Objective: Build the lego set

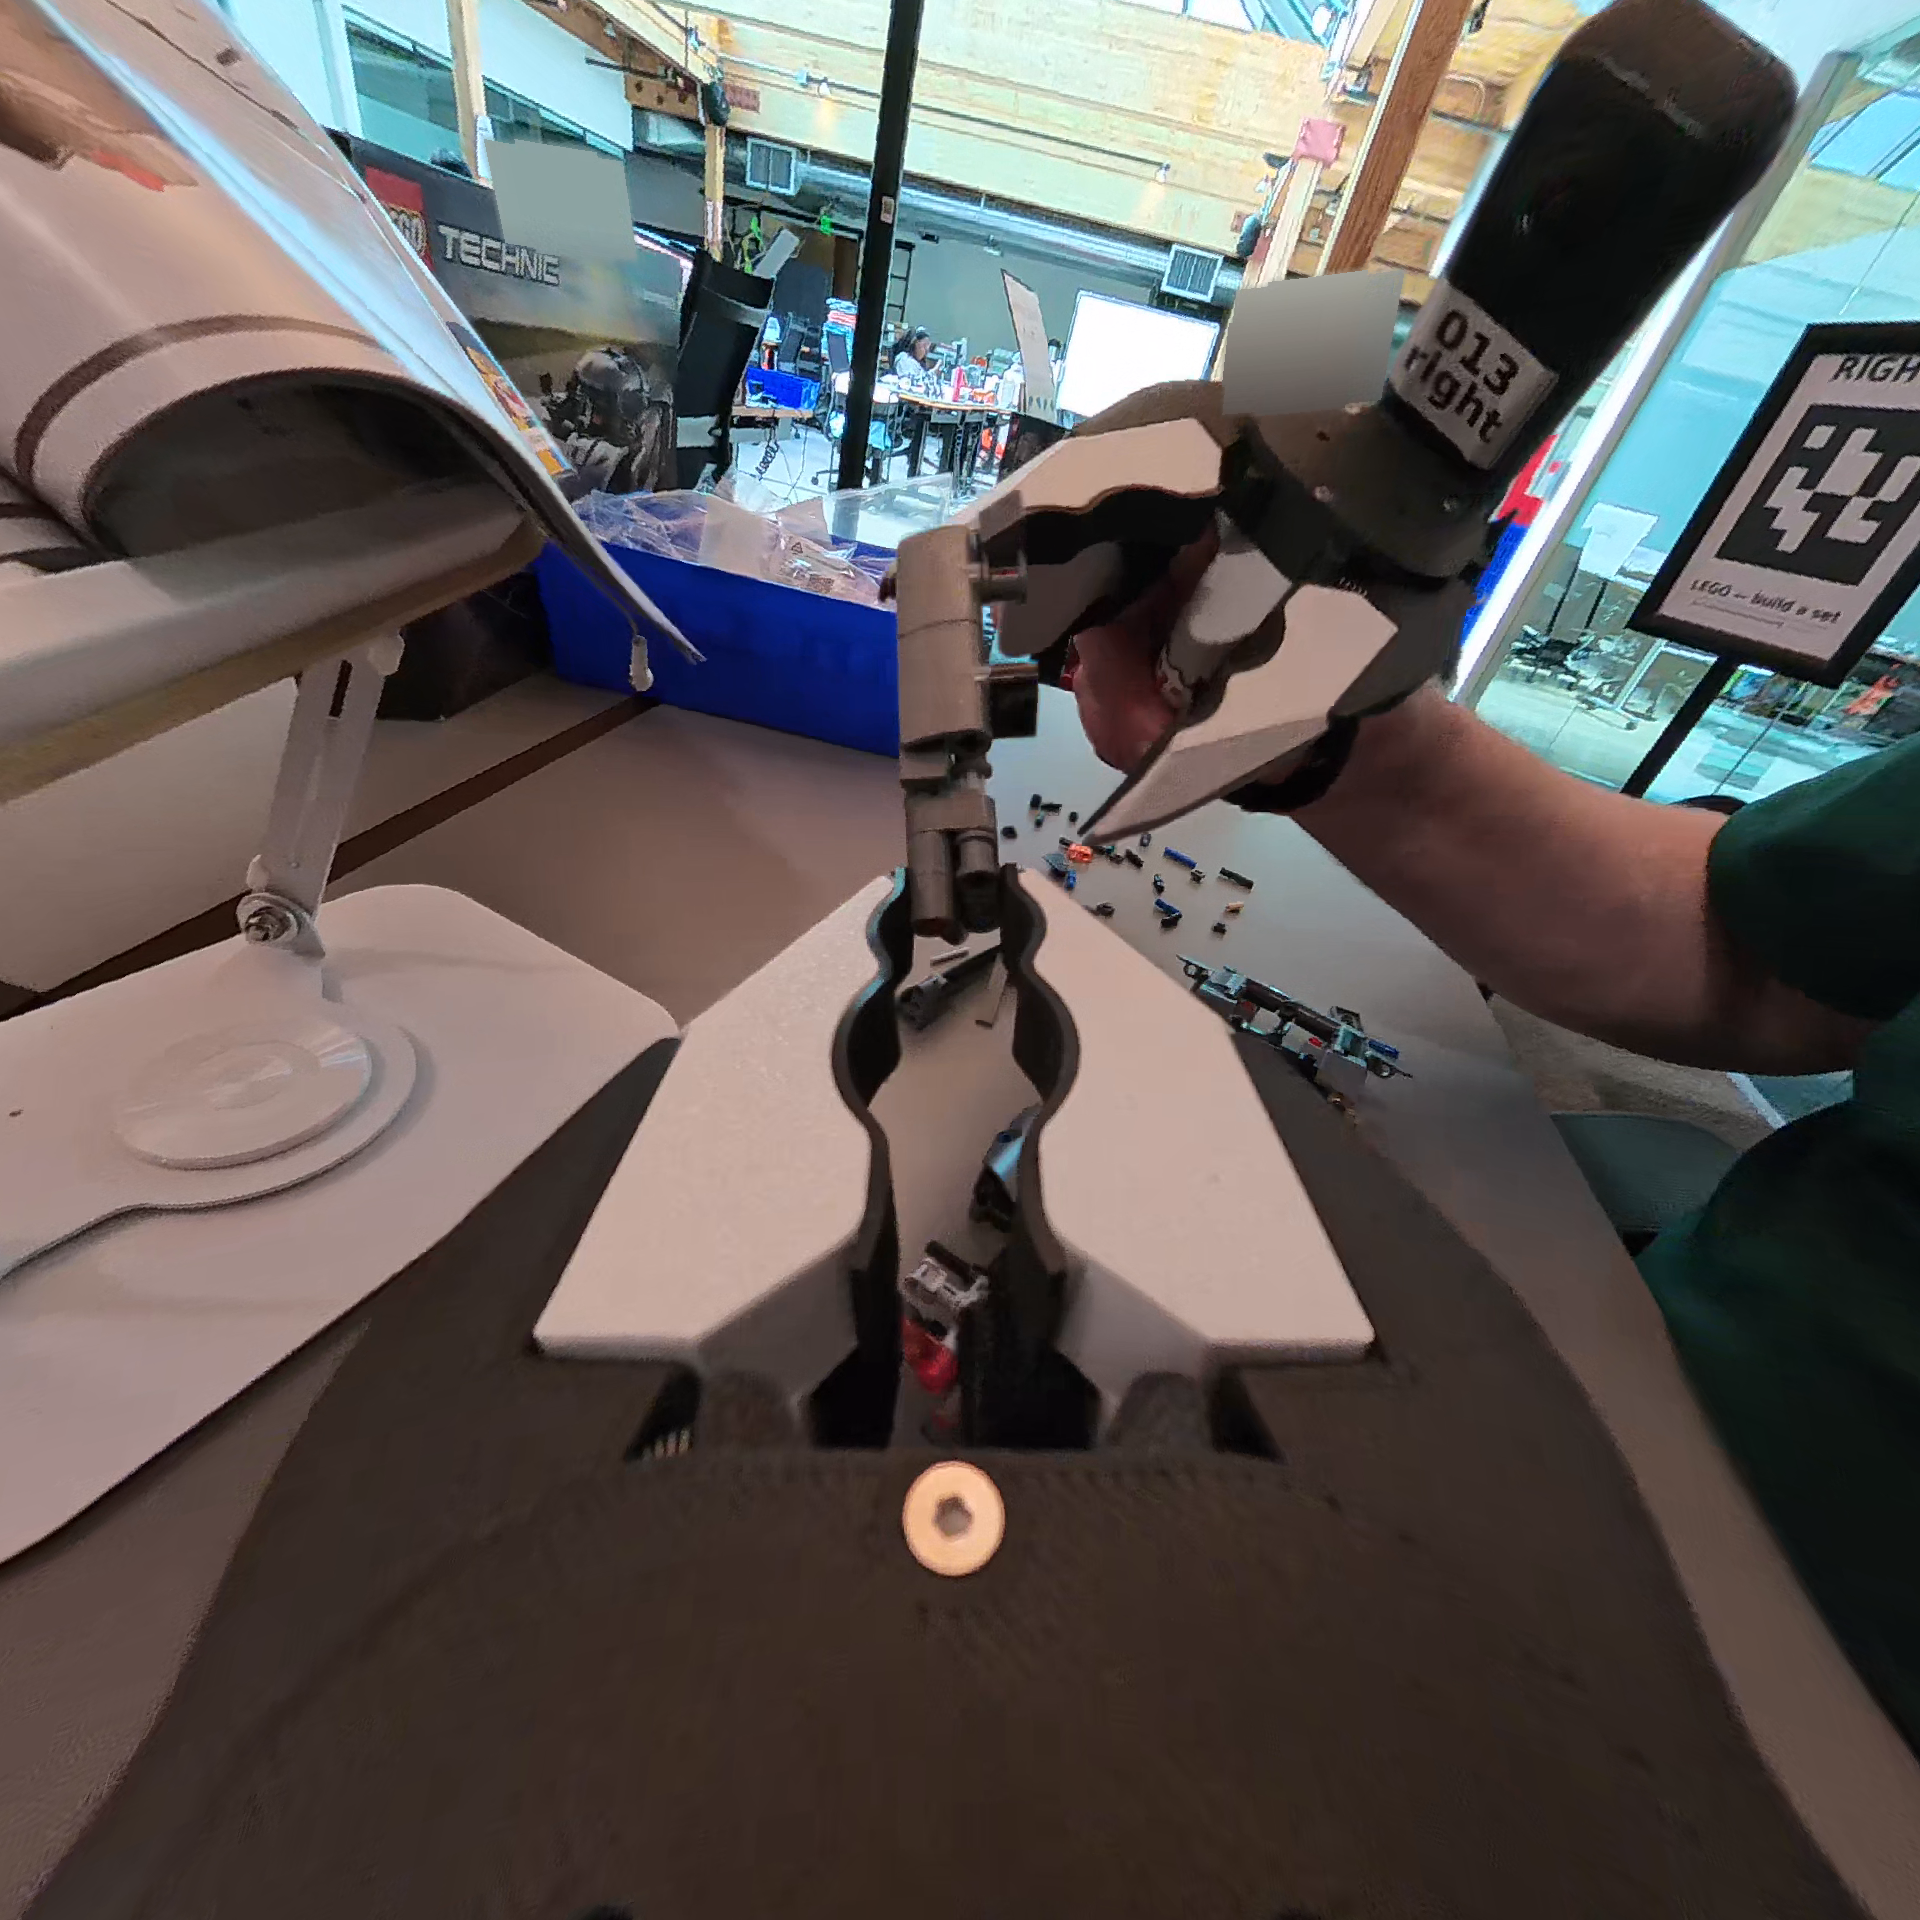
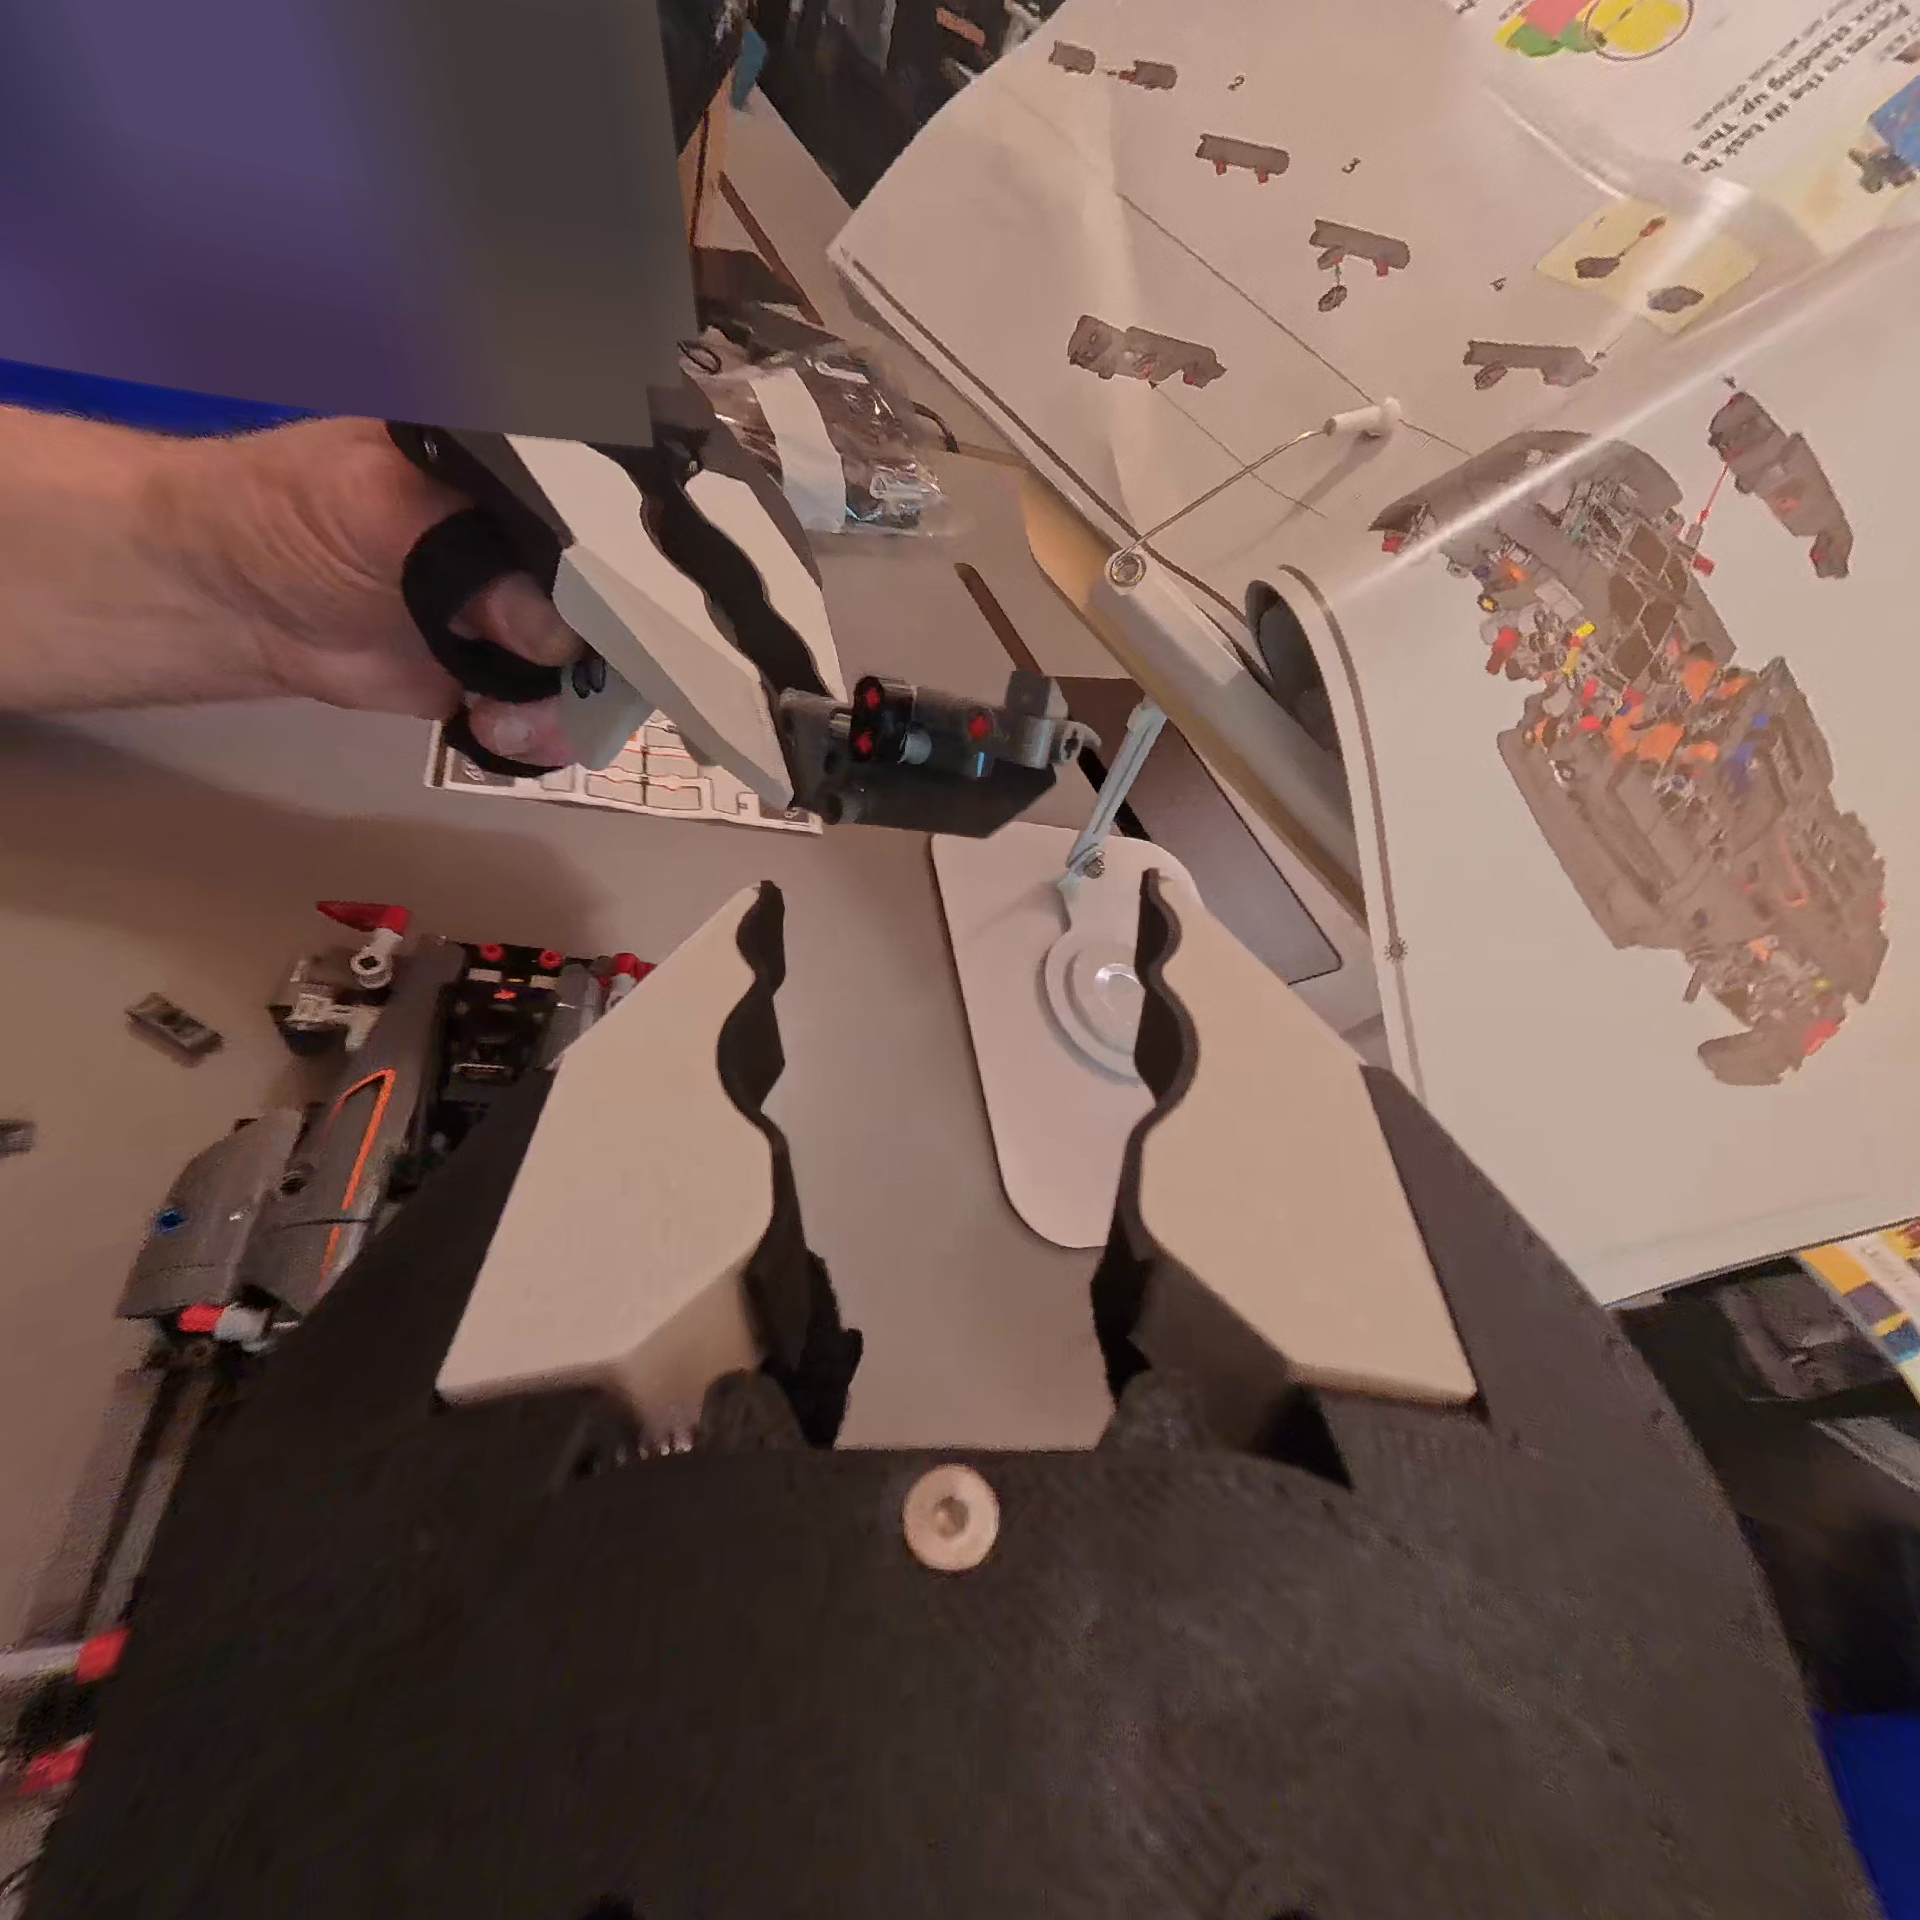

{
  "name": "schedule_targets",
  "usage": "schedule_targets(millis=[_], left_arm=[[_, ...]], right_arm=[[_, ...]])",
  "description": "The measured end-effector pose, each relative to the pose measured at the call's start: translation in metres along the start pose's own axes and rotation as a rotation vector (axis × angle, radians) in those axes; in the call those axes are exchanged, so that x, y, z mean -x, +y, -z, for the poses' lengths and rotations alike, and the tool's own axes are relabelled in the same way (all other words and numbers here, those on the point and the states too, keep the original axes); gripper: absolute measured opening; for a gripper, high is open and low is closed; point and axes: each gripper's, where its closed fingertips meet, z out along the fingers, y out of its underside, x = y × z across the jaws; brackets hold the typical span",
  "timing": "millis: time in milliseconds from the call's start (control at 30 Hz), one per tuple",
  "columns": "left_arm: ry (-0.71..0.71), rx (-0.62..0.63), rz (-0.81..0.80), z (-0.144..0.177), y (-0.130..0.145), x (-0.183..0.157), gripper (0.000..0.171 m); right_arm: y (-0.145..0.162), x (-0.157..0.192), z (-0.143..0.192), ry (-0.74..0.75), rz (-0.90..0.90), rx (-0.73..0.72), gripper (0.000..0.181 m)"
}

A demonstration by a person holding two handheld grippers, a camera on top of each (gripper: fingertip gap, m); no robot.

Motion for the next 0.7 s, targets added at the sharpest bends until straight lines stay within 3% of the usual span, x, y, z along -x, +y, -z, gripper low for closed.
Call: schedule_targets(millis=[100,467,700], left_arm=[[0.007,0.009,0.018,-0.001,0.002,0.0,0.014],[0.04,0.02,0.054,-0.004,0.006,-0.002,0.014],[0.016,0.035,0.053,-0.003,0.012,0.006,0.014]], right_arm=[[0.001,-0.001,-0.01,0.037,0.029,0.032,0.067],[0.0,0.009,-0.019,-0.048,-0.03,0.022,0.053],[0.034,0.008,-0.002,-0.113,-0.143,0.135,0.054]])
